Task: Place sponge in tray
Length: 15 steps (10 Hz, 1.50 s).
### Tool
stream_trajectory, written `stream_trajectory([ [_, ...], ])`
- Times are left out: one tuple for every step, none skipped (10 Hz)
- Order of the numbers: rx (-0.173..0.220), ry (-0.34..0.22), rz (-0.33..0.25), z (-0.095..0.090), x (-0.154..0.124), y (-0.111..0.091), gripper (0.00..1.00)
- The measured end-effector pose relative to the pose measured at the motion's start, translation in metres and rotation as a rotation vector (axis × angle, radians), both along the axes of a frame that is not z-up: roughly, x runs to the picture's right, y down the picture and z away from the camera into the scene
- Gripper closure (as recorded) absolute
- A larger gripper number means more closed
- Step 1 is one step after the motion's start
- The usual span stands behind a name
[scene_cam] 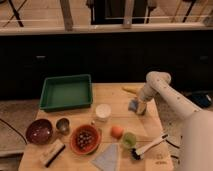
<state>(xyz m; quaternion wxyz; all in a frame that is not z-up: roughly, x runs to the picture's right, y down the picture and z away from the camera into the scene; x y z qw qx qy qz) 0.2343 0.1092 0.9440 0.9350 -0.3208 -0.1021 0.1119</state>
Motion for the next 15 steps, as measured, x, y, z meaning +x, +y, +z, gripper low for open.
stream_trajectory([
  [0.0,0.001,0.001,0.0003,0.0001,0.0,0.2],
  [-0.001,0.001,0.002,0.0008,0.0001,0.0,0.2],
  [-0.001,0.002,0.004,0.0011,0.0002,-0.0001,0.2],
  [-0.001,0.003,0.005,0.0014,0.0005,0.0001,0.2],
  [-0.002,0.004,0.007,0.0022,0.001,0.0002,0.2],
  [-0.002,0.005,0.008,0.0027,0.0012,0.0001,0.2],
  [-0.002,0.005,0.009,0.0027,0.0017,-0.0001,0.2],
  [-0.003,0.005,0.011,0.0033,0.0016,0.0002,0.2],
  [-0.003,0.006,0.012,0.0034,0.0024,-0.0006,0.2],
  [-0.003,0.007,0.014,0.0038,0.0028,-0.0003,0.2],
  [-0.004,0.007,0.015,0.0041,0.0031,-0.0009,0.21],
  [-0.006,0.008,0.014,0.0041,0.0035,-0.0003,0.26],
  [-0.007,0.007,0.012,0.0039,0.0032,0.0,0.35],
  [-0.006,0.006,0.013,0.003,0.0038,-0.0012,0.47],
  [-0.006,0.001,0.018,0.0026,0.0032,-0.0021,0.57],
])
